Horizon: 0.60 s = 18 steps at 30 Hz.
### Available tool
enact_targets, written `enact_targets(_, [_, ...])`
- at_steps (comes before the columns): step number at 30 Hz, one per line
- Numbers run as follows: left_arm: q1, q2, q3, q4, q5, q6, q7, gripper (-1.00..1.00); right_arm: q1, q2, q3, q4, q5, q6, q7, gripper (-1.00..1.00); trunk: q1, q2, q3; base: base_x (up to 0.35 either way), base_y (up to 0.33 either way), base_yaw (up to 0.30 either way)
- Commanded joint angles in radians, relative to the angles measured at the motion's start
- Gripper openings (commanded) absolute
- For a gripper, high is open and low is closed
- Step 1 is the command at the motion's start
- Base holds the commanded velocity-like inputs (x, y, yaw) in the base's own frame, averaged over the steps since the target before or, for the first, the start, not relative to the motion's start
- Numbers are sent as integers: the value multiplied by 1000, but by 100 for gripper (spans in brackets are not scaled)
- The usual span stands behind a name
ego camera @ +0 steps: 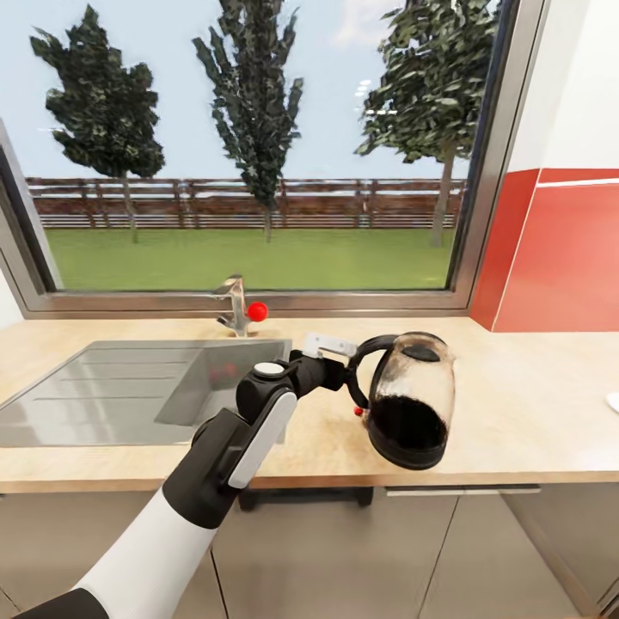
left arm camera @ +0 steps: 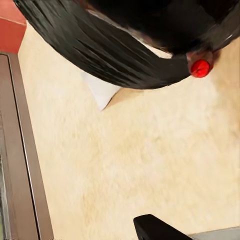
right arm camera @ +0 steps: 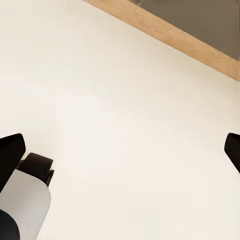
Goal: Set up a coffee station on the kitchen countertop: keep the coffee maker on the countertop, move the bottle of coffee from the kitchen shelf to the counter next to the coffee maker, place a paper coffee filter on top of the coffee maker, put the saucer next to the coffee maker with the coffee cup on the saucer, and place the electric kettle next to the coffee maker.
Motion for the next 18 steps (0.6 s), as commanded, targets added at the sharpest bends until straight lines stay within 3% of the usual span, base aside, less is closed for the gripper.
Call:
enact_targets(1, [-1,0,-1,0,10,3,10,100,-1,0,-2,0,8,-3,1,100,0,-1,-1,121,21,0])
enact_targets(9, [-1,0,-2,3,10,2,10,100,-1,0,-2,0,8,-3,1,100,0,-1,-1,14,2,0])
enact_targets(18, [-1,0,-2,8,10,1,11,100,-1,0,-2,-1,8,-3,1,100,0,-1,-1,148,22,0])
